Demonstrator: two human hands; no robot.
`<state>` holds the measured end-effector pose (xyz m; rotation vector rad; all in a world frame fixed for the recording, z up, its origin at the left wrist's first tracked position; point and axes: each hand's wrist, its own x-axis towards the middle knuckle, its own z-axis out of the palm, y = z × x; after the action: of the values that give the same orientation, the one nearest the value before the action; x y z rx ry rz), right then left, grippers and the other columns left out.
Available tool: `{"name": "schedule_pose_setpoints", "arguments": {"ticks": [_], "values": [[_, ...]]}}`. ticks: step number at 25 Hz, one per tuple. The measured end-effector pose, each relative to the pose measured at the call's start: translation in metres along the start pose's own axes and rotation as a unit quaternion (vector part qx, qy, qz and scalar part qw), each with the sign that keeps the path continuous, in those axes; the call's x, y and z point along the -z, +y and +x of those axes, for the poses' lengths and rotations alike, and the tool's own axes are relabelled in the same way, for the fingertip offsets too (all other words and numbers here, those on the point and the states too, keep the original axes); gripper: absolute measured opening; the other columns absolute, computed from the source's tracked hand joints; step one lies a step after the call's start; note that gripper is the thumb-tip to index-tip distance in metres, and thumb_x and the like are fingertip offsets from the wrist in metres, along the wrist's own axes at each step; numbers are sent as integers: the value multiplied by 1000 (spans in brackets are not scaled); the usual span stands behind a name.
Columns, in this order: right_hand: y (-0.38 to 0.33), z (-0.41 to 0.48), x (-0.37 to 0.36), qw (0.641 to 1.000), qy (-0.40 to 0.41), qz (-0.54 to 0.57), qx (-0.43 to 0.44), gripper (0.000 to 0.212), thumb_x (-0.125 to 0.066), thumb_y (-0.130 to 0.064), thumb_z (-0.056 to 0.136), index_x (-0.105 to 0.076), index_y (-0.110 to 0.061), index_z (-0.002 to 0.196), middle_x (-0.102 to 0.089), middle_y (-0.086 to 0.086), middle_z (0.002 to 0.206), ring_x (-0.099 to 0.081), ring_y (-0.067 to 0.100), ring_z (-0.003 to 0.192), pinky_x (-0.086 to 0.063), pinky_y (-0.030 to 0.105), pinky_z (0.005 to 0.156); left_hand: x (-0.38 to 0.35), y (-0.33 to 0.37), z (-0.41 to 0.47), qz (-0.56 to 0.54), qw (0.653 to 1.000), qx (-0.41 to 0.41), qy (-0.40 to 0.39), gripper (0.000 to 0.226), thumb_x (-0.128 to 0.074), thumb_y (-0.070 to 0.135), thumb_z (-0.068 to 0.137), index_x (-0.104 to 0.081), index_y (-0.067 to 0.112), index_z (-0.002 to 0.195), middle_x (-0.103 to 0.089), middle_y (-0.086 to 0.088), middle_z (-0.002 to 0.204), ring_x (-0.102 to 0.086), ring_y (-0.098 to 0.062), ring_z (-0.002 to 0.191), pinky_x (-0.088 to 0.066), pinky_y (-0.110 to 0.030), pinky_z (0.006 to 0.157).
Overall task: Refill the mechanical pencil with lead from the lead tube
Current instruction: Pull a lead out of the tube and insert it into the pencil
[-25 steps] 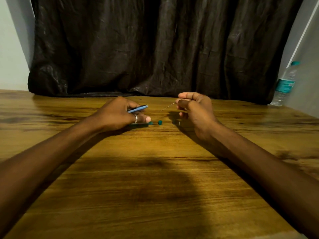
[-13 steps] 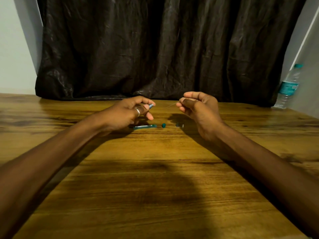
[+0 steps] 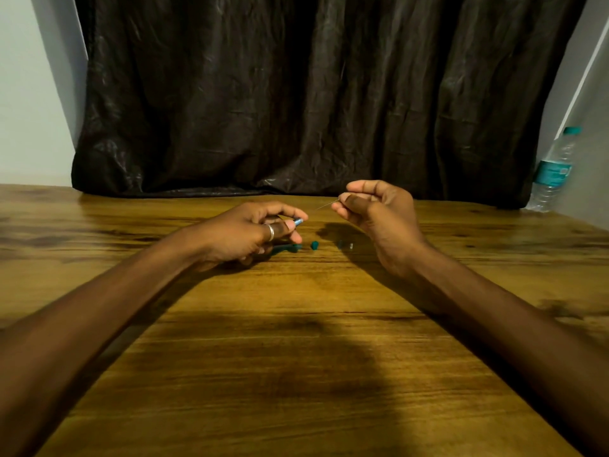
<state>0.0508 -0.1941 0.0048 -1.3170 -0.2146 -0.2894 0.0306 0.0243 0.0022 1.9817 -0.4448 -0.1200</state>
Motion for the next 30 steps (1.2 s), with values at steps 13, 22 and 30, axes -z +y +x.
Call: {"name": "schedule_pose_setpoints", "arguments": {"ticks": [13,22,30], "values": [[-2,-4,-2,1000,-18,-24,1,18,-64,9,92,-62,-2,106,-70,18,95,-75,18,77,-61,25,78,0,-2,2,-54,998,16,8,22,-54,24,104,-66,36,119,-77,0,112,-37,-4,51,-25,-15,39],[-2,-5,-1,999,-20,-35,16,17,-65,7,92,-64,-4,105,-72,13,90,-76,17,80,-62,27,81,1,-6,4,-63,998,13,-11,23,-56,27,103,-68,40,118,-77,1,113,-39,-2,51,-27,-16,39],[7,-9,-4,996,-62,-55,27,17,-68,6,90,-65,-4,103,-74,12,83,-76,22,84,-62,25,75,0,-5,3,-65,998,11,-14,24,-55,26,103,-66,36,122,-77,1,112,-41,-2,50,-28,-17,38]]}}
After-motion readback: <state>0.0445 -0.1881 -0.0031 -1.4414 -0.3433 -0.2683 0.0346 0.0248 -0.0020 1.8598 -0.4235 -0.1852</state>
